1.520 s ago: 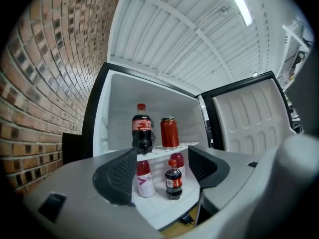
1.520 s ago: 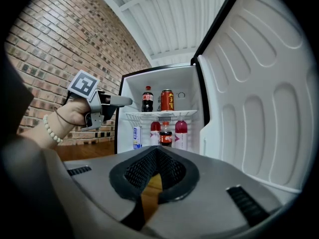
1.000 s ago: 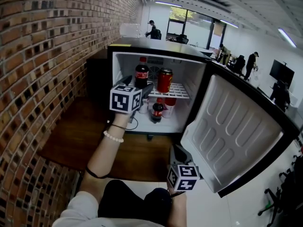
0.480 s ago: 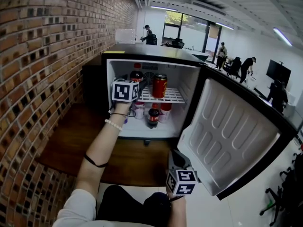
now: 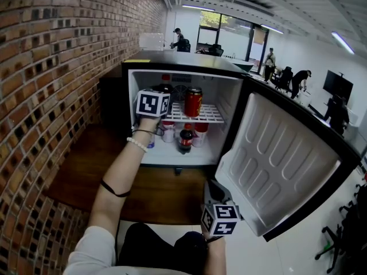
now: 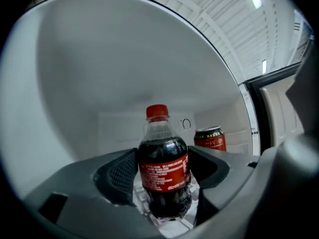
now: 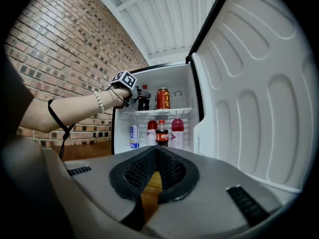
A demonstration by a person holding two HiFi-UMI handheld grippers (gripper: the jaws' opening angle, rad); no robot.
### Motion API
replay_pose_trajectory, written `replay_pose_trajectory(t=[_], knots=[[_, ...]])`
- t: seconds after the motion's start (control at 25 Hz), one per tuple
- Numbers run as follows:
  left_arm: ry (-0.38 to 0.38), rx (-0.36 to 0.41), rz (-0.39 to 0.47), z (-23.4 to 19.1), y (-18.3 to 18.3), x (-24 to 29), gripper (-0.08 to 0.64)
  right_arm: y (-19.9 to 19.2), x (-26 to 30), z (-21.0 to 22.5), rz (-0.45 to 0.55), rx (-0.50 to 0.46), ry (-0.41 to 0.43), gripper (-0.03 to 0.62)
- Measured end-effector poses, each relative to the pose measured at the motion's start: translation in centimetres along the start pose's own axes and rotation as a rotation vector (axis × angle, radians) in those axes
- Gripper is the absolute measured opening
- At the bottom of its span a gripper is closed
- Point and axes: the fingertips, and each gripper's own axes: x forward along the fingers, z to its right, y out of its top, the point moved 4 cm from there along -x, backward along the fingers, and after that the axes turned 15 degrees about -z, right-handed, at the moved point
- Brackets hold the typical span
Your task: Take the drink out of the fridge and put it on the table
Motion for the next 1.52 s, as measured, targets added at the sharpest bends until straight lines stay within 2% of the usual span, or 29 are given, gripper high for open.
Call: replay_pose_trajectory(t=[0.28, 0.72, 1.04, 1.52], knots=[[-0.027, -0.011, 0.016, 0.7, 0.1, -1.2, 0.307, 0.1, -0.2, -0.3, 0.005, -0.005, 0.0, 0.012], [-0.091, -0.018, 0.106, 1.8, -0.8, -7.6, 0.305, 0.8, -0.3, -1.7, 0.011, -0.023, 0.026, 0.012], [-0.155, -0.021, 0.123, 2.7, -4.3, -11.7, 0.305, 1.1, -0.3, -2.6, 0.01, -0.035, 0.034, 0.012], [-0.173, -0.043, 0.072, 3.5, -12.0, -13.8, 0.305, 0.9, -0.2, -3.7, 0.004, -0.05, 0.052, 0.012]])
